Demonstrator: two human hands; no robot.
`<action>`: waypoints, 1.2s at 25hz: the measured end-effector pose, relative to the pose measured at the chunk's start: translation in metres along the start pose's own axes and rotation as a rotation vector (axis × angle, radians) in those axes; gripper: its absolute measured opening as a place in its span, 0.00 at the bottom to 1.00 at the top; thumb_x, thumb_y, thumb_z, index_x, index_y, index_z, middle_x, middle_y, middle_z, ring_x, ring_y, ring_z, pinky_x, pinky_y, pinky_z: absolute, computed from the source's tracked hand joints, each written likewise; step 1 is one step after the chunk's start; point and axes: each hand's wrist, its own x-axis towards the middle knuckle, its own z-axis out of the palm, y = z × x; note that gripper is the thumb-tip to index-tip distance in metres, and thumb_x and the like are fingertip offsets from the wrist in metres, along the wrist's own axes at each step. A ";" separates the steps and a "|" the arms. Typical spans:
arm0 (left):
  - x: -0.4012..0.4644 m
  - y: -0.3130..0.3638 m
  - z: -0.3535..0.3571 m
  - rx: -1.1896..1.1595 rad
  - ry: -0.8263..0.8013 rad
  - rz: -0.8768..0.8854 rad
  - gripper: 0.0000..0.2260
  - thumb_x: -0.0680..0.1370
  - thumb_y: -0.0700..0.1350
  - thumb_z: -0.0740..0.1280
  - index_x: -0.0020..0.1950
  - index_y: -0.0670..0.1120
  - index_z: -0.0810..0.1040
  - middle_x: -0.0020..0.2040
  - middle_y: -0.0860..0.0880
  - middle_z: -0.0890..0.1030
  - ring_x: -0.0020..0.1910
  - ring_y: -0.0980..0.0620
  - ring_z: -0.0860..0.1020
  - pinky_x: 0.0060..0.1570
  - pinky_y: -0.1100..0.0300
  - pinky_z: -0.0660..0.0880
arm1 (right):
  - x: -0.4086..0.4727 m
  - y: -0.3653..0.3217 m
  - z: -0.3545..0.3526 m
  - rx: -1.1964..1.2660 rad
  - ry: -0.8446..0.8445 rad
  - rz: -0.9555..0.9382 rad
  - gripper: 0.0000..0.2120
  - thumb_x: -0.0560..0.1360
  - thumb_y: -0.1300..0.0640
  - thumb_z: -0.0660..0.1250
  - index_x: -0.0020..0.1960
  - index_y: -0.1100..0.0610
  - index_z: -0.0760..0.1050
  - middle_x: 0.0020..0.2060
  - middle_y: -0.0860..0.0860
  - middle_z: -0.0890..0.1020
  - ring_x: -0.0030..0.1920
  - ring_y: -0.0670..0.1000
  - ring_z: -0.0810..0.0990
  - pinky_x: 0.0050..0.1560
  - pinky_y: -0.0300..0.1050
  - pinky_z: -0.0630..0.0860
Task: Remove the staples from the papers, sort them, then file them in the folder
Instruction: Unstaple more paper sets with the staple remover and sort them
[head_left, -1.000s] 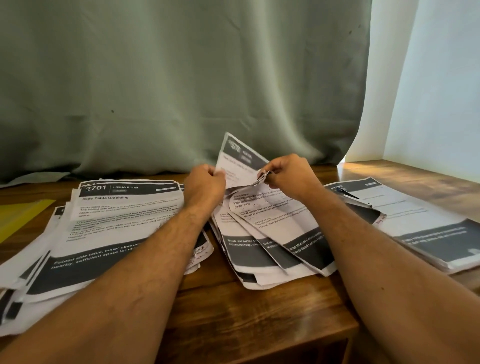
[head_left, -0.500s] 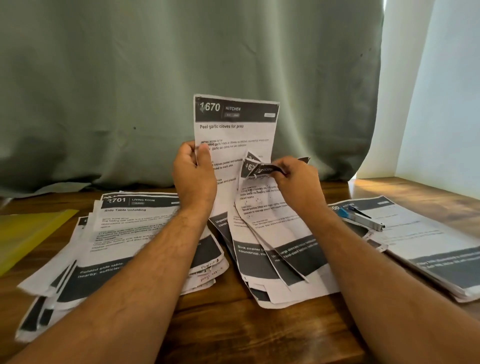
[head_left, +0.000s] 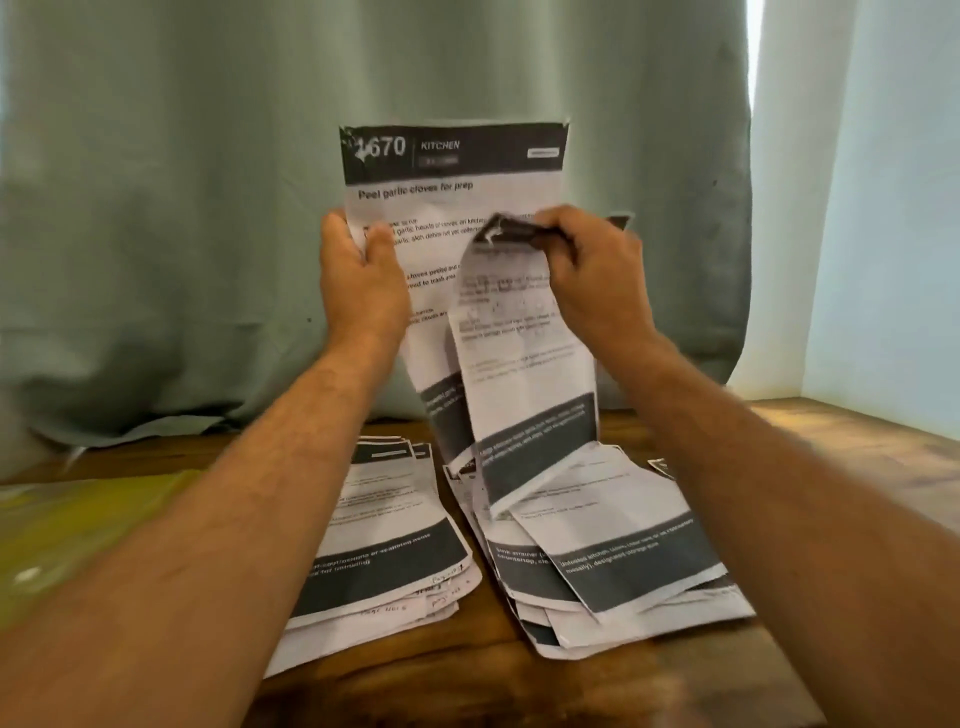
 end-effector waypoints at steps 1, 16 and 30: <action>0.009 0.009 -0.006 0.009 -0.004 -0.023 0.03 0.85 0.46 0.59 0.58 0.49 0.70 0.50 0.53 0.82 0.44 0.57 0.83 0.38 0.61 0.82 | 0.013 -0.012 -0.002 0.005 0.031 -0.045 0.11 0.78 0.61 0.63 0.54 0.56 0.83 0.44 0.47 0.85 0.42 0.43 0.80 0.46 0.29 0.74; -0.049 -0.091 -0.090 0.226 -0.261 -0.693 0.07 0.83 0.41 0.62 0.47 0.42 0.77 0.33 0.46 0.81 0.26 0.55 0.82 0.25 0.66 0.76 | -0.058 -0.021 0.079 -0.082 -0.598 0.111 0.11 0.81 0.57 0.63 0.52 0.57 0.85 0.26 0.40 0.72 0.24 0.36 0.71 0.27 0.27 0.65; -0.052 -0.097 -0.099 -0.001 -0.194 -0.740 0.15 0.83 0.40 0.60 0.37 0.42 0.74 0.20 0.52 0.76 0.16 0.57 0.74 0.16 0.68 0.67 | -0.096 -0.028 0.112 -0.006 -0.558 0.275 0.09 0.79 0.58 0.66 0.55 0.54 0.84 0.35 0.45 0.80 0.28 0.38 0.73 0.30 0.24 0.65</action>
